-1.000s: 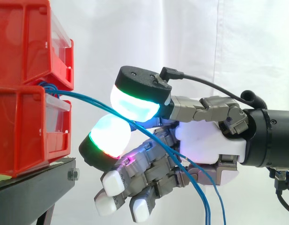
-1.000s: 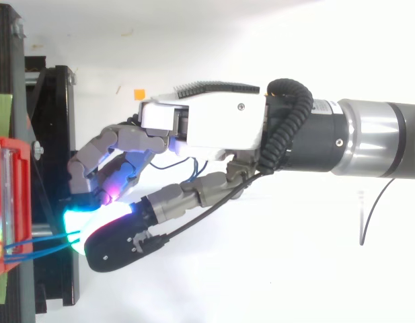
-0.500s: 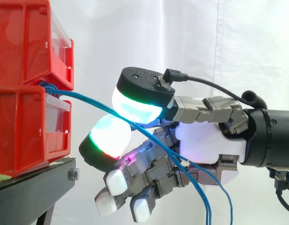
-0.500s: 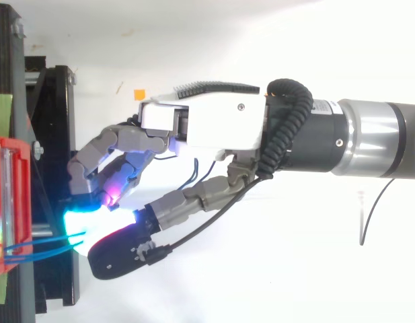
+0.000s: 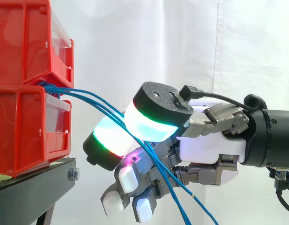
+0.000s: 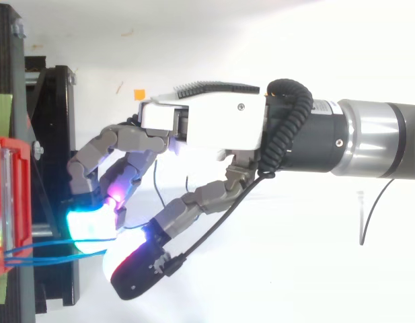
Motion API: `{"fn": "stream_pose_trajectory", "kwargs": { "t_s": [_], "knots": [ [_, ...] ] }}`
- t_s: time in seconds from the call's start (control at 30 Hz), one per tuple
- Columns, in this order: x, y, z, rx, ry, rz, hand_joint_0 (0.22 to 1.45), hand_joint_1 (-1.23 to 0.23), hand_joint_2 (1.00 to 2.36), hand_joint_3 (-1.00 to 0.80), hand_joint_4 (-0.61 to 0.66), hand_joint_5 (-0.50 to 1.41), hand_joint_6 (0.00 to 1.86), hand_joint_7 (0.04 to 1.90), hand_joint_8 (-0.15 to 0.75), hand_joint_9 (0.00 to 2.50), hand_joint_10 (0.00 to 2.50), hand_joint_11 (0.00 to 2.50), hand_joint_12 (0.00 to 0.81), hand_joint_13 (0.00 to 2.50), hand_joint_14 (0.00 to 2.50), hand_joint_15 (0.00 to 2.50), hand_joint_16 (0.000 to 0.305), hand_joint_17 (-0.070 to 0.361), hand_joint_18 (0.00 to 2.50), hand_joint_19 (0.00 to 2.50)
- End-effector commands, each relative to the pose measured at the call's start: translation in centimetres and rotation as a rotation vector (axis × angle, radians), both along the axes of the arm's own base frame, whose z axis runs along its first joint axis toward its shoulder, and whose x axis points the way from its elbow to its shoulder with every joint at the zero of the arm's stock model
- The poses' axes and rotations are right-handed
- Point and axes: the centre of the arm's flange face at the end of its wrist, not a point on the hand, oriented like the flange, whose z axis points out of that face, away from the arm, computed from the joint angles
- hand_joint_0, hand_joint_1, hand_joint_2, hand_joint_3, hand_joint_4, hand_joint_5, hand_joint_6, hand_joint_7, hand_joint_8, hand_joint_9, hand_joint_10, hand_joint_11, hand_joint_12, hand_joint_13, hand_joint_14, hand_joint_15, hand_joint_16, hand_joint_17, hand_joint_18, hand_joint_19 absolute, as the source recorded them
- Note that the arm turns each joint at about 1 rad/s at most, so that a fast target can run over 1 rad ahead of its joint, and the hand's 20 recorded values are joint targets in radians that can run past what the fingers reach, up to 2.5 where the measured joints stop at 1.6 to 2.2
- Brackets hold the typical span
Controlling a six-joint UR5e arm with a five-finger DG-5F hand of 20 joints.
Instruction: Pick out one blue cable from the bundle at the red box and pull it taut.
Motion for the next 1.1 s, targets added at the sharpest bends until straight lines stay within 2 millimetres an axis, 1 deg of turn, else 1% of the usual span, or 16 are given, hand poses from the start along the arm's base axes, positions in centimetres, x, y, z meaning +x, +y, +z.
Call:
{"fn": "stream_pose_trajectory", "kwargs": {
  "t_s": [0.0,0.17,0.23,0.33,0.47,0.63,0.73,0.9,1.07],
  "knots": [
    [0.01,0.06,0.01,0.0,-0.001,0.001,0.78,-0.96,1.0,-0.5,-0.08,-0.13,0.95,1.05,0.306,1.09,0.02,0.52,0.42,0.88,0.02,0.45,0.057,0.127,0.84,0.65],
    [0.02,0.18,0.01,0.0,-0.001,0.002,0.73,-0.93,1.0,-0.5,-0.02,-0.13,0.95,0.98,0.305,1.1,0.02,0.51,0.423,0.89,0.02,0.46,0.057,0.127,0.85,0.67],
    [0.02,0.18,0.01,-0.001,-0.001,0.002,0.72,-0.91,1.0,-0.5,-0.01,-0.13,0.94,0.98,0.306,1.11,0.02,0.51,0.425,0.9,0.02,0.46,0.057,0.128,0.85,0.67],
    [0.02,0.16,0.01,-0.001,-0.001,0.001,0.69,-0.88,1.0,-0.5,0.03,-0.13,0.94,0.92,0.309,1.11,0.02,0.51,0.424,0.9,0.02,0.47,0.057,0.128,0.85,0.68],
    [0.03,0.28,0.01,-0.001,-0.001,0.002,0.66,-0.94,1.0,-0.5,0.06,-0.12,0.92,0.97,0.311,1.14,0.02,0.52,0.424,0.91,0.02,0.48,0.057,0.128,0.86,0.69],
    [0.02,0.16,0.01,-0.001,-0.001,0.001,0.6,-0.93,1.0,-0.5,0.07,-0.12,0.92,0.98,0.314,1.16,0.02,0.55,0.428,0.92,0.02,0.48,0.057,0.128,0.87,0.69],
    [0.03,0.24,0.01,-0.001,-0.001,-0.002,0.57,-0.91,1.0,-0.5,0.07,-0.12,0.92,0.98,0.318,1.2,0.02,0.56,0.43,0.93,0.02,0.49,0.058,0.131,0.89,0.7],
    [0.03,0.16,0.01,0.003,-0.001,-0.01,0.57,-0.87,1.0,-0.5,0.07,-0.11,0.91,0.96,0.318,1.24,0.02,0.56,0.431,0.96,0.02,0.5,0.058,0.13,0.91,0.7],
    [0.06,0.29,0.04,0.003,-0.004,-0.008,0.56,-0.76,1.0,-0.5,0.08,-0.11,0.9,0.96,0.325,1.27,0.02,0.57,0.431,0.98,0.02,0.5,0.058,0.132,0.92,0.71]
  ]
}}
